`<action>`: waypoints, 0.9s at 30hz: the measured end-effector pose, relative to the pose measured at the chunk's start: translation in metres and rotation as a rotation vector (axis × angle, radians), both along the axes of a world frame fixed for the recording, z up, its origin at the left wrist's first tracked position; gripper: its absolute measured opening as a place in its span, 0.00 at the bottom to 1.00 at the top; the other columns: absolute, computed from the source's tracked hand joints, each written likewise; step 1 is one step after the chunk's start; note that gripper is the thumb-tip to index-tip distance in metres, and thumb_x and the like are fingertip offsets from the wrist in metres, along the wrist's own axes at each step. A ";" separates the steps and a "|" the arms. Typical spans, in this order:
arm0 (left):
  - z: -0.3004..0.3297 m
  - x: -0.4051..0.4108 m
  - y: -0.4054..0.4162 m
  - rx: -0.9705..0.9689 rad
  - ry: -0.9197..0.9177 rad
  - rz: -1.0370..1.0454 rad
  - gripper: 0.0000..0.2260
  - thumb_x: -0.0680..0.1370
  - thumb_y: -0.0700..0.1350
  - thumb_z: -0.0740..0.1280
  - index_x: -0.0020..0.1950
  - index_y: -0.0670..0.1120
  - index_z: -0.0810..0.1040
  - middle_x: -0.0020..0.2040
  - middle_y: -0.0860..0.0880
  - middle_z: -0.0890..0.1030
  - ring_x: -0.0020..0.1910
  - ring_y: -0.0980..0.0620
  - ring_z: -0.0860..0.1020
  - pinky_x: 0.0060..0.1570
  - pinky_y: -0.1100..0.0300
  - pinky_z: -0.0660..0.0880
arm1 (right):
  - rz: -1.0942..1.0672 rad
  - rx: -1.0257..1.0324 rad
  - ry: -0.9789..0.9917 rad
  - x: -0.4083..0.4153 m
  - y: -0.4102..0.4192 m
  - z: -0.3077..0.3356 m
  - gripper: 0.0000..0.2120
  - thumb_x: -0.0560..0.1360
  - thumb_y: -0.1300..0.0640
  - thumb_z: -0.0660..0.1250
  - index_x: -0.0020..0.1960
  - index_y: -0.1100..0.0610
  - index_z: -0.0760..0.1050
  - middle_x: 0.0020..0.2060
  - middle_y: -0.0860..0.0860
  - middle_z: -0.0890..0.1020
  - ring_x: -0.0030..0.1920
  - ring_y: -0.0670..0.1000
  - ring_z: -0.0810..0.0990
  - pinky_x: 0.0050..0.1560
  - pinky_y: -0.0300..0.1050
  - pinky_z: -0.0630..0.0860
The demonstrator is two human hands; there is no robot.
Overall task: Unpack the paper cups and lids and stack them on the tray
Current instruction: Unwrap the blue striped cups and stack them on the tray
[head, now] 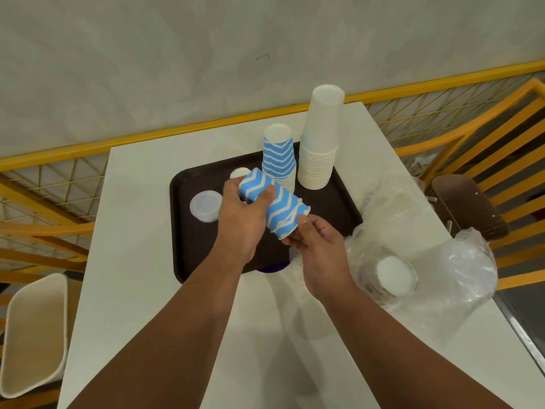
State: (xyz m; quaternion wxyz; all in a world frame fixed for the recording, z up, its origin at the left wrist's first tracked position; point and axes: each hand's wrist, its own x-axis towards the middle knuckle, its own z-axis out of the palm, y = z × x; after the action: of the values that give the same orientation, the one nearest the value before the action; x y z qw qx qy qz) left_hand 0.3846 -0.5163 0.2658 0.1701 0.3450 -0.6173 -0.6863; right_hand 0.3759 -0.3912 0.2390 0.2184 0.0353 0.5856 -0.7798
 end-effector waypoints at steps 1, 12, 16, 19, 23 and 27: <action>0.003 -0.002 -0.004 -0.006 0.023 0.039 0.17 0.77 0.43 0.71 0.62 0.50 0.70 0.56 0.50 0.80 0.52 0.53 0.82 0.52 0.50 0.81 | -0.023 -0.012 -0.010 0.000 0.000 -0.002 0.07 0.81 0.58 0.62 0.51 0.56 0.79 0.47 0.54 0.85 0.47 0.51 0.84 0.47 0.42 0.81; 0.047 -0.078 -0.041 -0.845 0.313 -0.118 0.24 0.72 0.46 0.72 0.64 0.42 0.68 0.61 0.44 0.73 0.58 0.48 0.76 0.57 0.49 0.77 | -0.162 -0.033 -0.193 0.000 0.008 -0.018 0.07 0.81 0.56 0.61 0.52 0.56 0.77 0.47 0.52 0.85 0.44 0.50 0.85 0.47 0.44 0.82; 0.034 -0.101 -0.042 -0.899 0.216 -0.200 0.24 0.72 0.44 0.74 0.64 0.42 0.69 0.62 0.45 0.72 0.57 0.49 0.75 0.56 0.56 0.76 | -0.150 -0.007 -0.195 0.001 0.012 -0.021 0.08 0.81 0.55 0.61 0.54 0.57 0.77 0.49 0.54 0.85 0.45 0.50 0.86 0.50 0.46 0.81; 0.013 -0.101 -0.044 -0.931 0.047 -0.310 0.23 0.73 0.46 0.74 0.63 0.44 0.70 0.62 0.46 0.73 0.57 0.49 0.75 0.55 0.59 0.74 | -0.147 -0.009 -0.218 0.002 0.014 -0.022 0.08 0.81 0.55 0.61 0.55 0.56 0.77 0.50 0.53 0.85 0.47 0.50 0.86 0.51 0.47 0.81; 0.008 -0.089 -0.046 -0.959 -0.086 -0.345 0.19 0.79 0.54 0.66 0.66 0.45 0.73 0.66 0.48 0.73 0.64 0.51 0.72 0.57 0.66 0.66 | -0.162 -0.056 -0.236 0.001 0.012 -0.020 0.09 0.82 0.56 0.60 0.55 0.57 0.77 0.51 0.54 0.84 0.48 0.51 0.85 0.51 0.47 0.81; 0.021 -0.052 -0.036 -0.787 0.071 -0.130 0.17 0.81 0.55 0.61 0.65 0.48 0.75 0.63 0.51 0.76 0.61 0.56 0.74 0.52 0.73 0.69 | -0.159 -0.153 -0.279 -0.003 0.006 -0.010 0.09 0.82 0.57 0.60 0.56 0.58 0.77 0.50 0.53 0.85 0.49 0.51 0.85 0.51 0.48 0.81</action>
State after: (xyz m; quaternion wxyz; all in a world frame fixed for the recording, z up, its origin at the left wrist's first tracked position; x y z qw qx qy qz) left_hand 0.3322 -0.5526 0.2871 0.2666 0.1896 -0.8473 -0.4185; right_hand 0.3731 -0.3855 0.2285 0.2375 0.1726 0.4839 -0.8244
